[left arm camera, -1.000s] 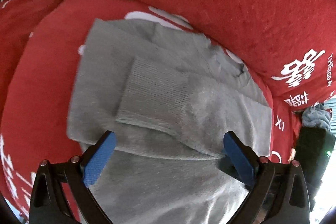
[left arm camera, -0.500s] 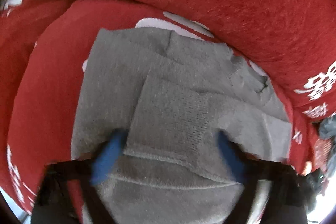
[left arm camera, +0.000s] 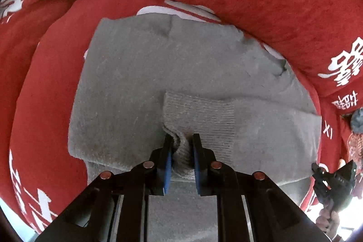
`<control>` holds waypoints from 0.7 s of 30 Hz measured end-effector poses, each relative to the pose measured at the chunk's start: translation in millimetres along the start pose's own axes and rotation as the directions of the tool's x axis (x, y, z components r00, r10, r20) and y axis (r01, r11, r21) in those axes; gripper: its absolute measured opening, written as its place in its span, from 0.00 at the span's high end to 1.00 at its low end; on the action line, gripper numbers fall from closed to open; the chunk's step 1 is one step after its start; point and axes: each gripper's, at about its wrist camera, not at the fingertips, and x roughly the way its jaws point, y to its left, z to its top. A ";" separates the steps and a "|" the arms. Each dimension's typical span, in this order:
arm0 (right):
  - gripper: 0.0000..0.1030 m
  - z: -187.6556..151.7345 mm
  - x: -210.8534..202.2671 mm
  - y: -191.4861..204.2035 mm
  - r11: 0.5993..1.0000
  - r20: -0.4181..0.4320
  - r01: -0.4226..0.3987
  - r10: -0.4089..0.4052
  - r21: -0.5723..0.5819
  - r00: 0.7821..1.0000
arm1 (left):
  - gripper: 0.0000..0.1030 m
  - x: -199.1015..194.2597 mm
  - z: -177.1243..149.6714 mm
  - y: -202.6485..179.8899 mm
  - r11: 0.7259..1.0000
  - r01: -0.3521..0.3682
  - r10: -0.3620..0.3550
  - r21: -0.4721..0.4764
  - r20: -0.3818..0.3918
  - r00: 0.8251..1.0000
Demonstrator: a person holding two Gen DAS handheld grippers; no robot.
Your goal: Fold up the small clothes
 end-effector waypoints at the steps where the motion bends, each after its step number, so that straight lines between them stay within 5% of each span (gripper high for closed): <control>1: 0.94 0.4 0.4 1.3 1.000 -0.003 -0.001 0.001 -0.013 1.000 | 0.83 -1.9 1.1 1.2 1.000 -0.004 0.004 0.001 0.004 1.000; 4: 0.92 -1.7 -0.1 8.1 0.999 -0.040 0.009 -0.011 -0.044 0.999 | 0.82 -8.1 3.7 4.3 0.995 -0.093 0.093 0.037 0.023 0.995; 7: 0.80 -11.1 -0.5 21.5 0.992 -0.086 0.064 -0.074 -0.110 0.994 | 0.82 -14.5 7.3 15.1 0.967 -0.253 0.252 0.015 0.040 0.967; 9: 0.65 -16.6 -12.6 31.0 0.979 -0.081 0.105 -0.120 -0.173 0.989 | 0.82 -20.5 8.8 18.8 0.968 -0.249 0.249 -0.003 0.033 0.968; 11: 0.58 -16.8 -24.6 39.5 0.966 -0.027 0.136 -0.145 -0.219 0.989 | 0.52 -24.5 8.3 14.7 0.970 -0.242 0.242 0.005 0.031 0.970; 12: 0.58 -12.8 -33.0 42.6 0.962 0.015 0.149 -0.149 -0.230 0.989 | 0.22 -29.2 6.9 8.1 0.965 -0.262 0.261 0.021 0.056 0.964; 14: 0.57 1.3 -39.9 40.5 0.966 0.057 0.153 -0.145 -0.206 0.988 | 0.19 -38.3 4.6 -5.0 0.956 -0.287 0.279 0.064 0.119 0.953; 21: 0.57 62.2 -2.7 37.2 0.967 0.028 0.167 -0.165 -0.194 0.986 | 0.19 -27.1 1.4 -55.0 0.960 -0.219 0.201 0.172 0.113 0.973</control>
